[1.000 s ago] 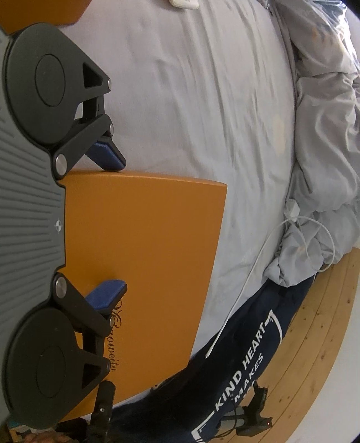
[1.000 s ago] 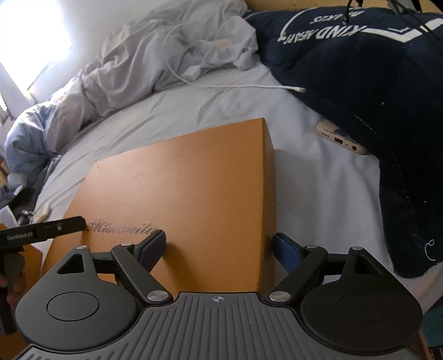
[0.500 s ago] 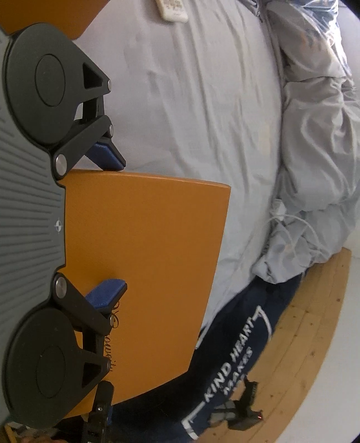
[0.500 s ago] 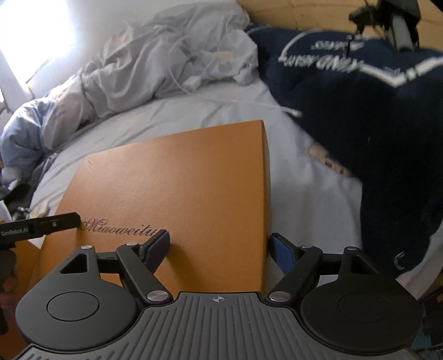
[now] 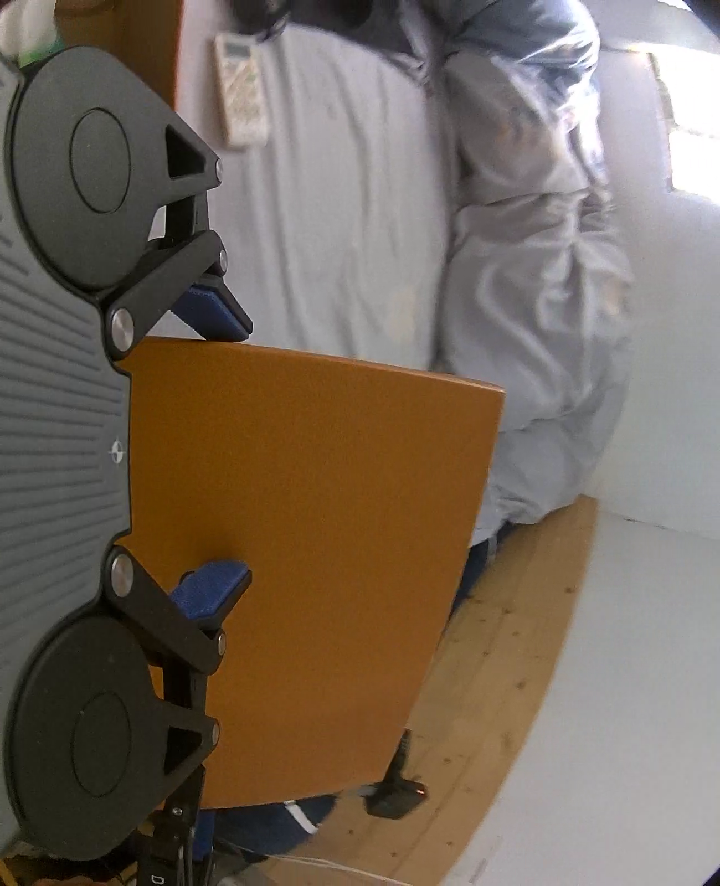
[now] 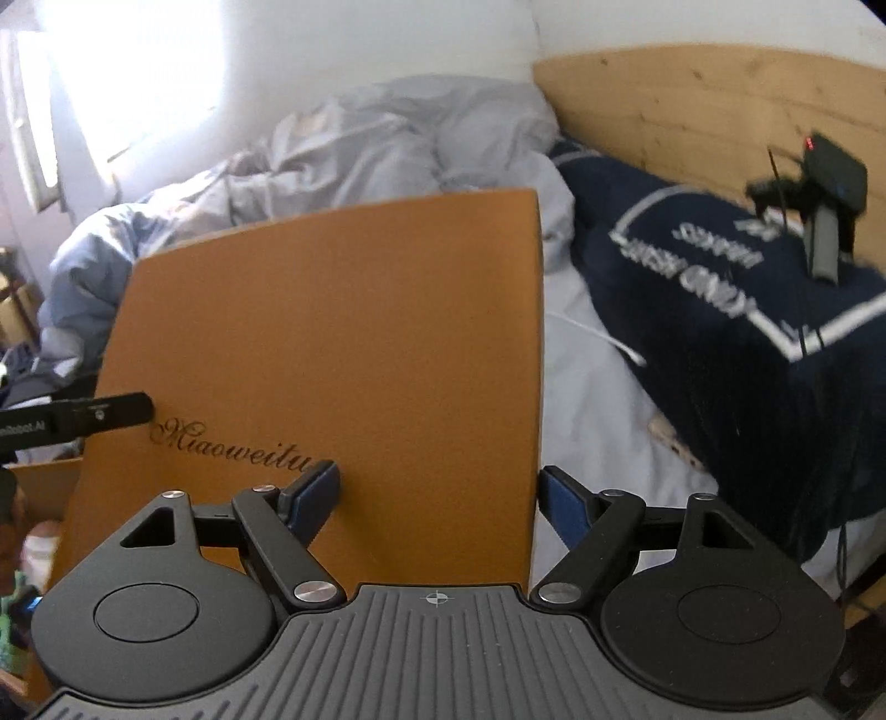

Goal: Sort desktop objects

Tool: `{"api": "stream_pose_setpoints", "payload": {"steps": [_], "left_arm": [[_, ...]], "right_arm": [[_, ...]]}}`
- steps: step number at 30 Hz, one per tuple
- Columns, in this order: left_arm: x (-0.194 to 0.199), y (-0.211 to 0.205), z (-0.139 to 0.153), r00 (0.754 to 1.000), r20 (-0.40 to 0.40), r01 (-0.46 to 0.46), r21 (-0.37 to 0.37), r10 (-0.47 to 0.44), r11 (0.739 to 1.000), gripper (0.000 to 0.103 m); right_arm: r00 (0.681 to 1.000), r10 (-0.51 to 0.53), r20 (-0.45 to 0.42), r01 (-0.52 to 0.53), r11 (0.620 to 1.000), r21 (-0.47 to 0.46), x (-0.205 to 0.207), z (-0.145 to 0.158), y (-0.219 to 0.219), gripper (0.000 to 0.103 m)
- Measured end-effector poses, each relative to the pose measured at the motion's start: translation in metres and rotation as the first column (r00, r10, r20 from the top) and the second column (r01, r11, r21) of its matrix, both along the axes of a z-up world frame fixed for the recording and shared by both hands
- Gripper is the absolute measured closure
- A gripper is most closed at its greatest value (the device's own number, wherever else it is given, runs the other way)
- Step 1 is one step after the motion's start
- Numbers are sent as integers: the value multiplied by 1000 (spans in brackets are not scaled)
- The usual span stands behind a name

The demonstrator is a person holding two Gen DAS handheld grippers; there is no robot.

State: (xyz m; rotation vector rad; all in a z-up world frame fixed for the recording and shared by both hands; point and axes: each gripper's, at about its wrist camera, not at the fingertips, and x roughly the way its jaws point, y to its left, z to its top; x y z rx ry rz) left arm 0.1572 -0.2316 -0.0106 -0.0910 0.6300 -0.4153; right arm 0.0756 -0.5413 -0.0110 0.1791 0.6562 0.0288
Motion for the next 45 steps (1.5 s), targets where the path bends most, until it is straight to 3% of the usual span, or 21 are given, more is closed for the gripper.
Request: {"api": "stream_pose_setpoints", "payload": {"steps": [10, 19, 33, 39, 45], "left_arm": [[-39, 57, 52, 994, 88, -57, -55, 62, 997, 17], [-67, 127, 77, 986, 96, -130, -82, 138, 988, 17], [-108, 232, 91, 962, 80, -263, -13, 263, 965, 17], [-120, 261, 89, 953, 66, -297, 27, 294, 955, 17], [-129, 278, 70, 949, 16, -315, 27, 315, 949, 17]], "right_arm": [[994, 78, 71, -73, 995, -64, -19, 70, 60, 23], [983, 178, 44, -176, 983, -54, -34, 78, 130, 23], [944, 331, 2, -331, 943, -33, -57, 88, 238, 23], [919, 395, -15, -395, 918, -21, -67, 93, 284, 23], [902, 428, -56, -430, 903, -23, -70, 86, 312, 23]]}}
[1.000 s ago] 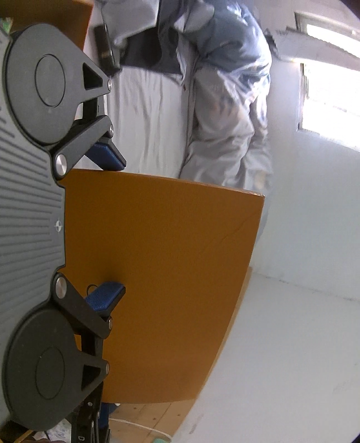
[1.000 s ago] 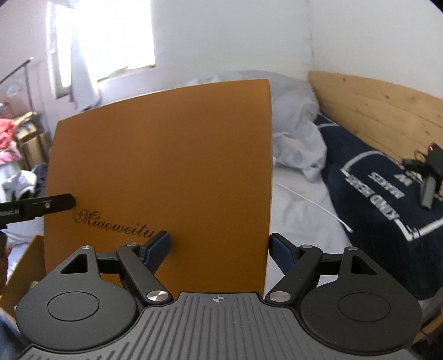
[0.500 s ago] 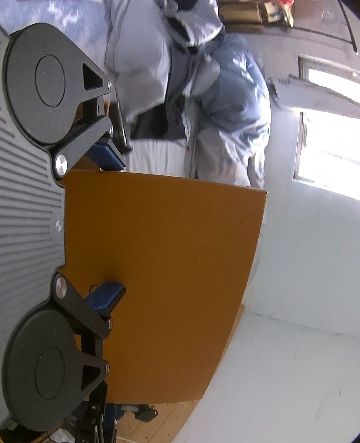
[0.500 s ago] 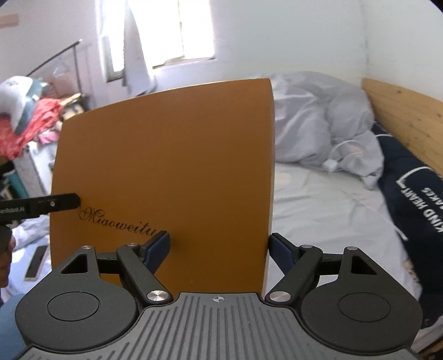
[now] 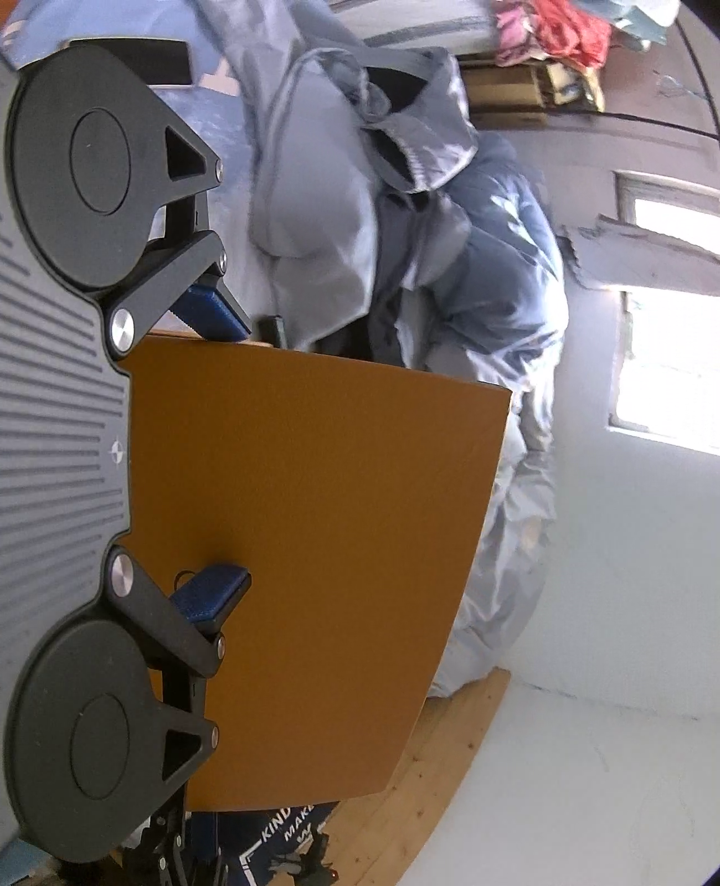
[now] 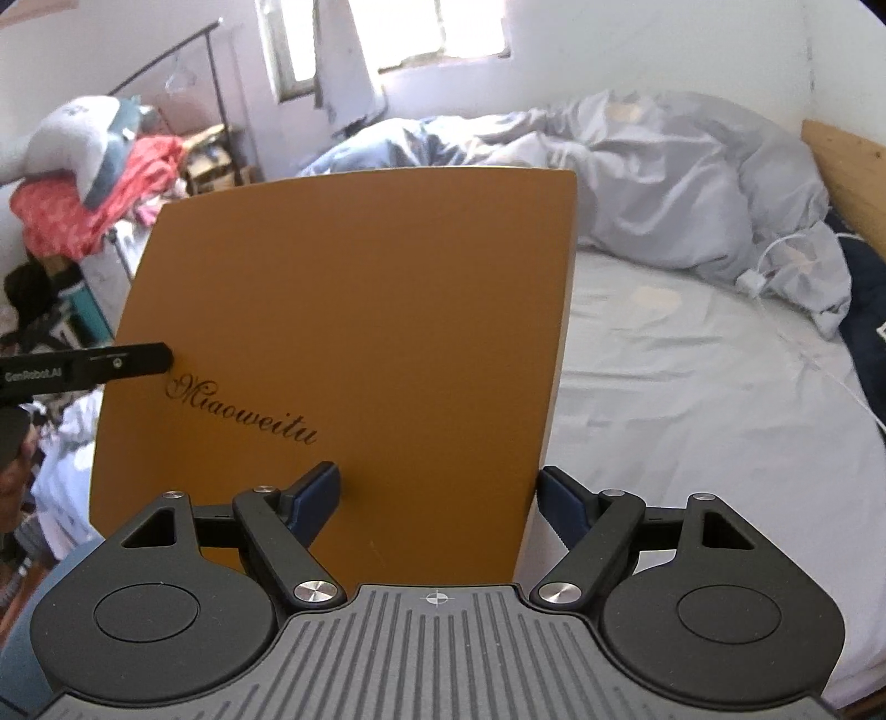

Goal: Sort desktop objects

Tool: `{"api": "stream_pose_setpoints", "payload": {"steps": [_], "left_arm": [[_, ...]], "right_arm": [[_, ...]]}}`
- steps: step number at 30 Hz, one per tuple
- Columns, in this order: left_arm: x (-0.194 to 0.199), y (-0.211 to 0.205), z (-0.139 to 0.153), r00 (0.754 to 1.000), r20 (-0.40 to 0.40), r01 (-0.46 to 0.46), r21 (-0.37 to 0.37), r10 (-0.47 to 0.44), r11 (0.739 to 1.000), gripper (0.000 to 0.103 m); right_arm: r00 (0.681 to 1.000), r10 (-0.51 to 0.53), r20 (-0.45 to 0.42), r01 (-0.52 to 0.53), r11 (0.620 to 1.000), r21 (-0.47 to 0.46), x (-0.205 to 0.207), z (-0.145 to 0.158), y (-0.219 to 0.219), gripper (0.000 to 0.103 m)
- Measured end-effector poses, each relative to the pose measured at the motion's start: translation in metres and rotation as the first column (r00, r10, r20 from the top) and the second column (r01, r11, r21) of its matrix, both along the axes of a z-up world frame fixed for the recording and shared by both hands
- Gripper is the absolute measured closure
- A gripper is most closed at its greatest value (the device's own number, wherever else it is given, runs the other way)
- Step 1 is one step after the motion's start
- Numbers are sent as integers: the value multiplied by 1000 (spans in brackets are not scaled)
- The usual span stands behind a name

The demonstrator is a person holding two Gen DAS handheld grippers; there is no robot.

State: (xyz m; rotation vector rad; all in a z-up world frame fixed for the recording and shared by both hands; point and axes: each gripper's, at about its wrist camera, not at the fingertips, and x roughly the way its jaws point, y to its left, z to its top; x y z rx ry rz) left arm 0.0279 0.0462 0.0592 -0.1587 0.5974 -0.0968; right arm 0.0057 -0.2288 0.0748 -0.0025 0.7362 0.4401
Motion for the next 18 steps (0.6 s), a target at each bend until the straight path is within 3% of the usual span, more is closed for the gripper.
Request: {"api": "stream_pose_setpoints", "payload": {"steps": [18], "left_arm": [[17, 13, -43, 995, -100, 8, 5, -7, 1000, 18]], "right_arm": [[996, 16, -88, -19, 999, -38, 45, -22, 21, 23]]}}
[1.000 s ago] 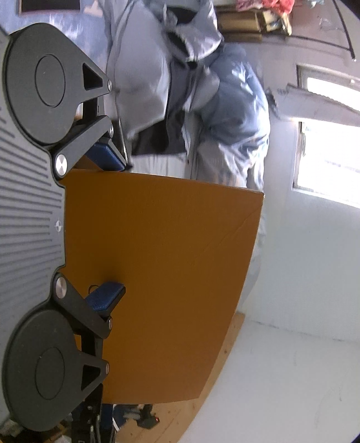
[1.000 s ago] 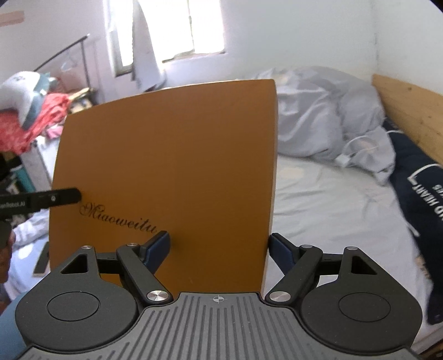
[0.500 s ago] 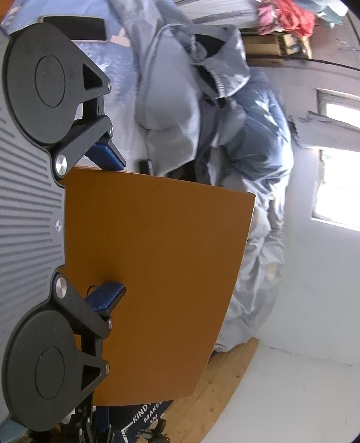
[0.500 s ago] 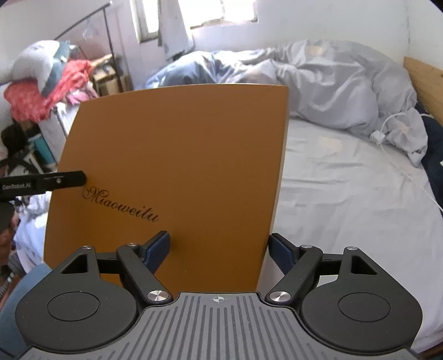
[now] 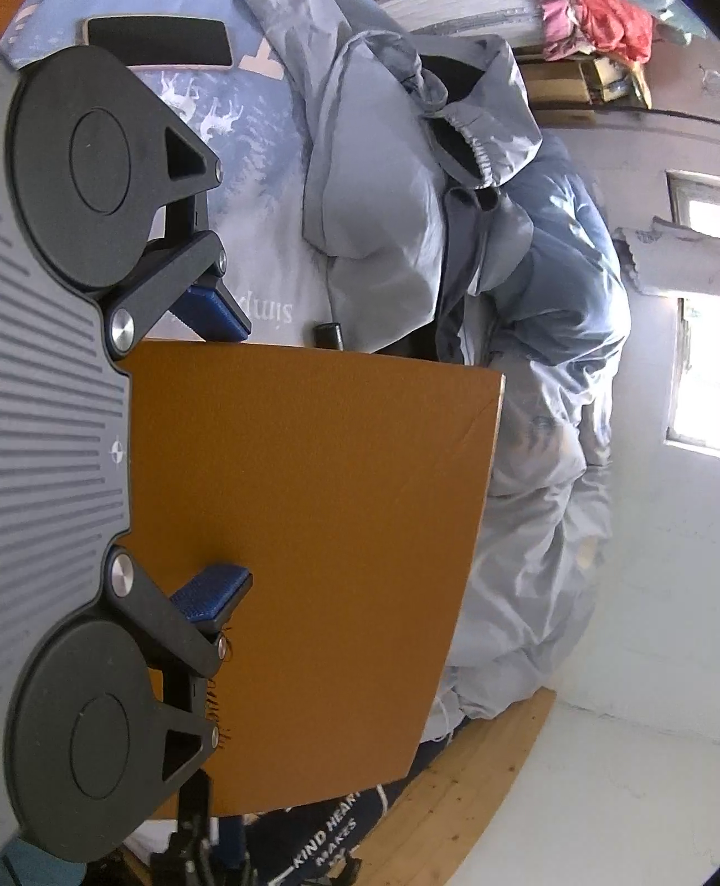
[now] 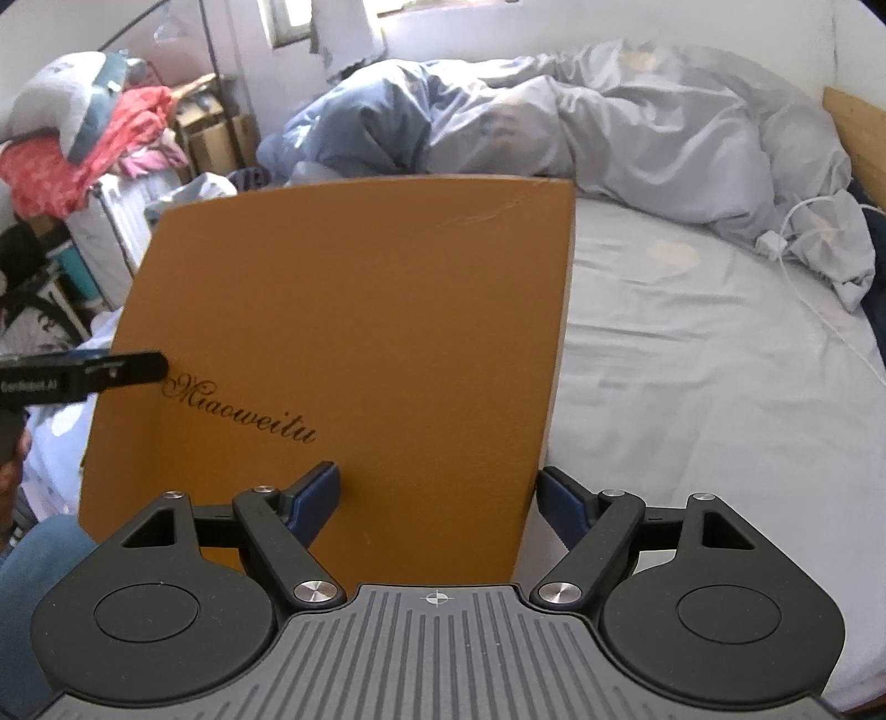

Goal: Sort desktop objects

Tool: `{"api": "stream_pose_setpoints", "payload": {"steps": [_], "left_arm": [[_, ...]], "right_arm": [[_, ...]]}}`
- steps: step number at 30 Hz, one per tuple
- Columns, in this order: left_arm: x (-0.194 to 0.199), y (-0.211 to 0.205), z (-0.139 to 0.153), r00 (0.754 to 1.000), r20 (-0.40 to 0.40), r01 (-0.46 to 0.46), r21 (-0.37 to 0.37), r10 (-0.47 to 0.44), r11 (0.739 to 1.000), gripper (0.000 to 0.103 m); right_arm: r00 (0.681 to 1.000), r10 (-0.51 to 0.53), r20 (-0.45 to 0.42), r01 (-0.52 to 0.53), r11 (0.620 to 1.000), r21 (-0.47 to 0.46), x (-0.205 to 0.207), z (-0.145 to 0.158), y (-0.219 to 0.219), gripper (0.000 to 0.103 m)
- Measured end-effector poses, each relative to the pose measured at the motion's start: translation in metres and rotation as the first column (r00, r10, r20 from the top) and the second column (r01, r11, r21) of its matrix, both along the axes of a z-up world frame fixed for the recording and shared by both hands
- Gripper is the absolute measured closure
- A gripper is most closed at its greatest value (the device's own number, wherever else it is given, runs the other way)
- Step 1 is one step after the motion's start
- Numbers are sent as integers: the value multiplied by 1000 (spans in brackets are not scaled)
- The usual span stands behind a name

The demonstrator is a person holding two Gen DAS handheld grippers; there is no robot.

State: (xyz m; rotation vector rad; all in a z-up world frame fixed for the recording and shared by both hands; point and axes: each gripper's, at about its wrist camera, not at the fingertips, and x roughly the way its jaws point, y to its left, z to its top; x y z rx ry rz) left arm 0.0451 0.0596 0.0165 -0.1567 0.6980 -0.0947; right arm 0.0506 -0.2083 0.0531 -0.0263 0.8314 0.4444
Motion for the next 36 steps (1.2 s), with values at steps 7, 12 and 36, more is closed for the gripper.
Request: {"api": "stream_pose_setpoints", "payload": {"steps": [7, 12, 36], "left_arm": [[20, 7, -13, 999, -44, -14, -7, 14, 1000, 18], [28, 6, -23, 998, -67, -9, 4, 9, 1000, 16], [26, 10, -40, 993, -120, 6, 22, -3, 1000, 17]], "right_arm": [[999, 5, -37, -5, 1000, 4, 4, -38, 0, 23], [998, 5, -57, -5, 1000, -1, 8, -48, 1, 23], [995, 19, -98, -21, 1000, -23, 21, -66, 8, 22]]}}
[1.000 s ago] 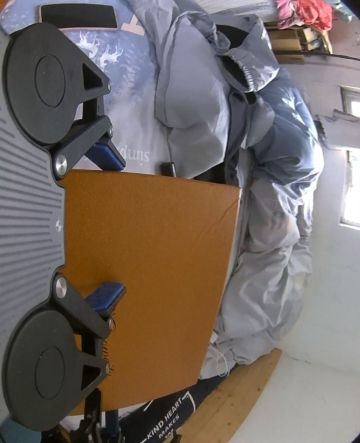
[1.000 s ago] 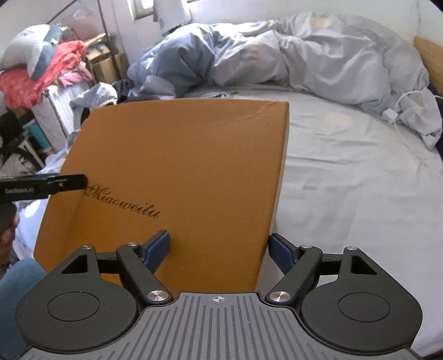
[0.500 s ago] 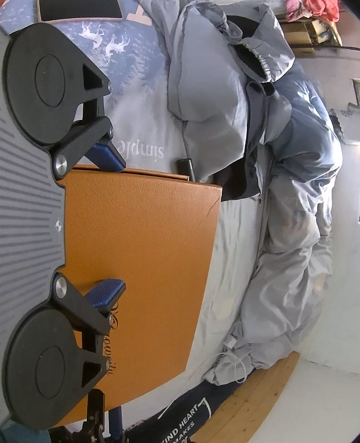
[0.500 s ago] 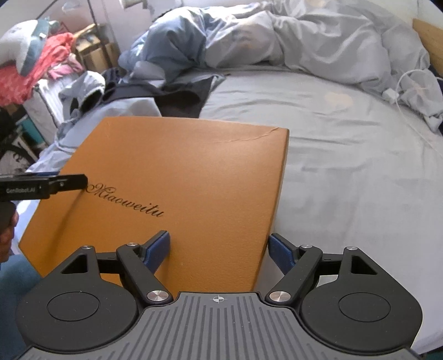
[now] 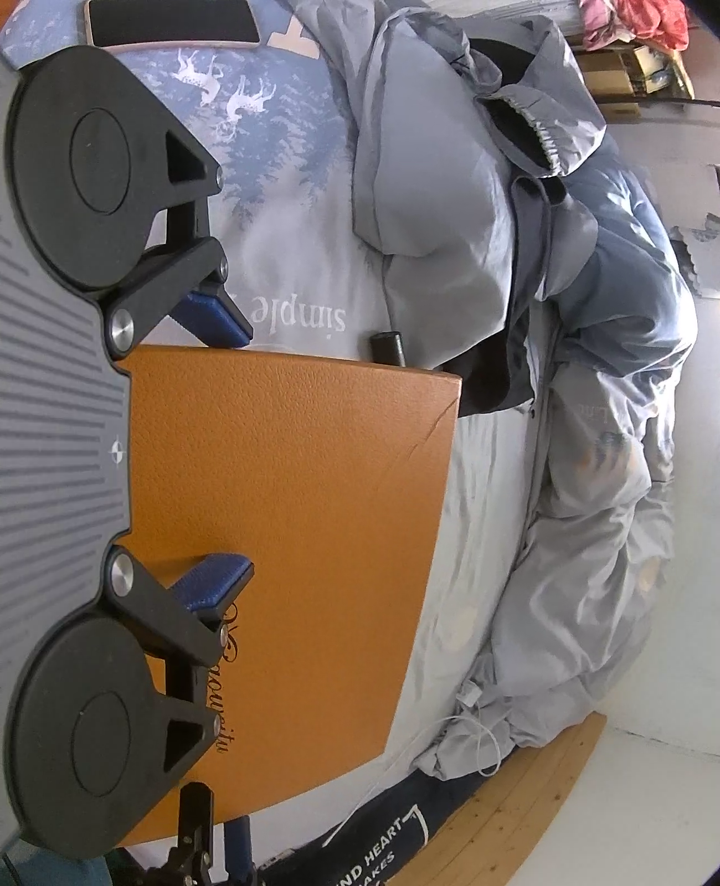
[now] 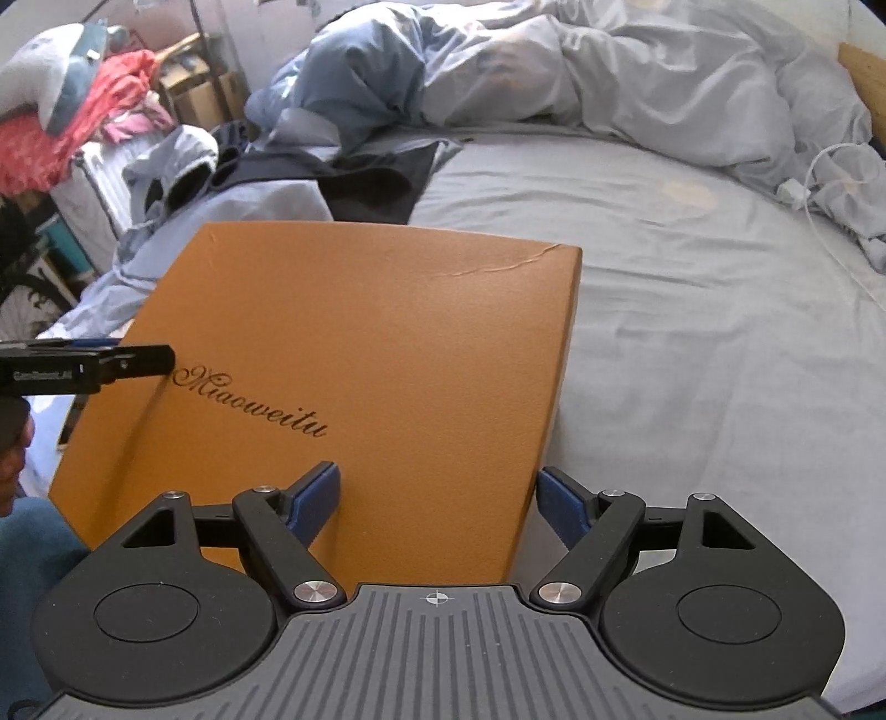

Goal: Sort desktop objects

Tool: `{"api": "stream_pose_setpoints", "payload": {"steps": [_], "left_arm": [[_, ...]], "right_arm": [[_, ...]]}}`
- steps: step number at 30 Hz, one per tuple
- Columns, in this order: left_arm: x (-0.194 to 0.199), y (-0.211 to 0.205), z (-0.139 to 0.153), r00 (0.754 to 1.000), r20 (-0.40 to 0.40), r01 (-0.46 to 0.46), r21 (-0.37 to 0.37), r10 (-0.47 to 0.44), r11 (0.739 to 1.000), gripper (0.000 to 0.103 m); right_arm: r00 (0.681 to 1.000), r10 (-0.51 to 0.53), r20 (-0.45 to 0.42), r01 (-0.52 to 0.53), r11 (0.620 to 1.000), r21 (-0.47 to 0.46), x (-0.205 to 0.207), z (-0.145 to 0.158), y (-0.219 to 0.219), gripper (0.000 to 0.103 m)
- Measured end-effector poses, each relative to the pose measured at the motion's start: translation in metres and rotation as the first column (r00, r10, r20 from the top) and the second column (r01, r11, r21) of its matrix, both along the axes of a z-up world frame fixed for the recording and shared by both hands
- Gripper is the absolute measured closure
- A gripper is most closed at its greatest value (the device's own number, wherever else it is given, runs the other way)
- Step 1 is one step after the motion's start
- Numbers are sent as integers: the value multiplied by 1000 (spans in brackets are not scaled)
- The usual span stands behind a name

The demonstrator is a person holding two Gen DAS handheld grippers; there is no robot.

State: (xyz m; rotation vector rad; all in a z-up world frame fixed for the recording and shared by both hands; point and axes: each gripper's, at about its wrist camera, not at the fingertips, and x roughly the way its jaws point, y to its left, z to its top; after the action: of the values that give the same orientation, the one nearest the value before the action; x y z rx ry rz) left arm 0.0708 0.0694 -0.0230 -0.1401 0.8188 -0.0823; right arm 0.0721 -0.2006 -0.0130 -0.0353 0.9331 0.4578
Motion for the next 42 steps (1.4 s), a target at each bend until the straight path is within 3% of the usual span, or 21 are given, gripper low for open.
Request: {"api": "stream_pose_setpoints", "payload": {"steps": [11, 19, 22, 26, 29, 33, 37, 42], "left_arm": [[5, 4, -5, 1000, 21, 6, -18, -6, 1000, 18], [-3, 0, 12, 988, 151, 18, 12, -20, 1000, 19], [0, -6, 9, 988, 144, 50, 30, -53, 998, 20], [10, -6, 7, 988, 144, 56, 61, -65, 997, 28], [18, -2, 8, 988, 144, 51, 61, -60, 997, 29], [23, 1, 4, 988, 133, 68, 67, -76, 995, 30], [20, 4, 0, 985, 151, 73, 92, -86, 993, 40], [15, 6, 0, 977, 193, 71, 93, -88, 993, 45]], "right_arm": [[998, 43, 53, -41, 998, -45, 2, -1, 8, 21], [990, 85, 115, -77, 994, -72, 8, 3, 17, 20], [985, 100, 138, -90, 993, -82, 10, 5, 21, 21], [978, 122, 168, -107, 990, -97, 13, 8, 25, 22], [977, 133, 168, -114, 987, -114, 20, 6, 27, 32], [974, 139, 179, -118, 985, -124, 23, 5, 29, 36], [972, 145, 185, -123, 984, -125, 27, 6, 32, 36], [969, 153, 192, -130, 983, -127, 32, 7, 35, 36]]}}
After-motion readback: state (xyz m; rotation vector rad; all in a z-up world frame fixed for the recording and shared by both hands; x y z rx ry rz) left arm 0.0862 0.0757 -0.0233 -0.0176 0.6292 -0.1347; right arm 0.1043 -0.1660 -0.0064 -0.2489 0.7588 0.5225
